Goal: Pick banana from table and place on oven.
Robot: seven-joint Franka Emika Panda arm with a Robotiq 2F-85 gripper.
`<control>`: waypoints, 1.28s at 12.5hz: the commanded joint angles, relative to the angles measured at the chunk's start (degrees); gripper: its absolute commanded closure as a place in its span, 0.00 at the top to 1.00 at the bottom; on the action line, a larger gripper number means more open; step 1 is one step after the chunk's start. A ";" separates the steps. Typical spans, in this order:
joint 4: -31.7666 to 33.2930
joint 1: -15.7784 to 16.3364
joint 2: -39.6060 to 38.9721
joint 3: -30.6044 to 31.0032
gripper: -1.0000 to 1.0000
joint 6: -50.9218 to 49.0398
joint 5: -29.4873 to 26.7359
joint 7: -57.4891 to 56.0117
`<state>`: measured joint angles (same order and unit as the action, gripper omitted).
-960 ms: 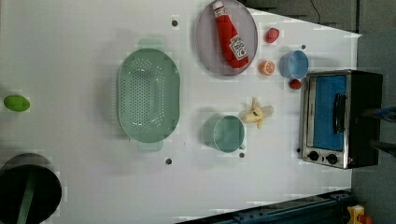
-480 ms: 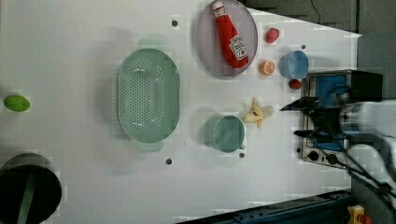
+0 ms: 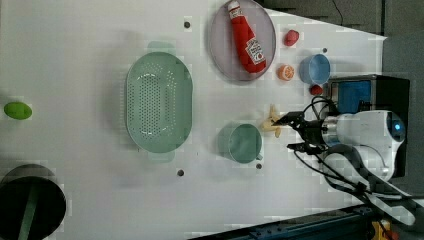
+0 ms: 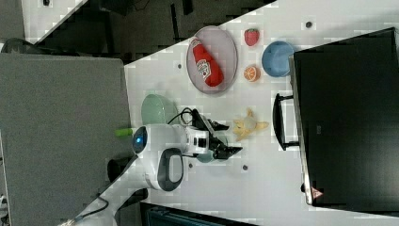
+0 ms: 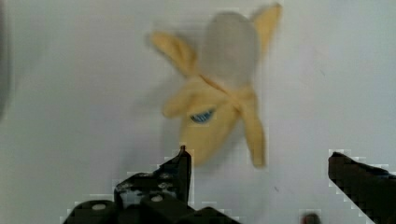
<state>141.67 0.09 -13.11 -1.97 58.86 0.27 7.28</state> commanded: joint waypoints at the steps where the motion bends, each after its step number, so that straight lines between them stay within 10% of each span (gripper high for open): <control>1: -0.97 -0.76 -4.30 -0.07 1.00 5.83 -0.73 2.01; 8: -0.14 -0.69 -5.80 0.46 0.26 8.71 -0.80 2.04; 16: -3.90 -0.65 11.81 1.05 0.22 -4.90 -0.80 1.96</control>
<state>141.00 0.25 -7.85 -1.29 54.02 -0.81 7.29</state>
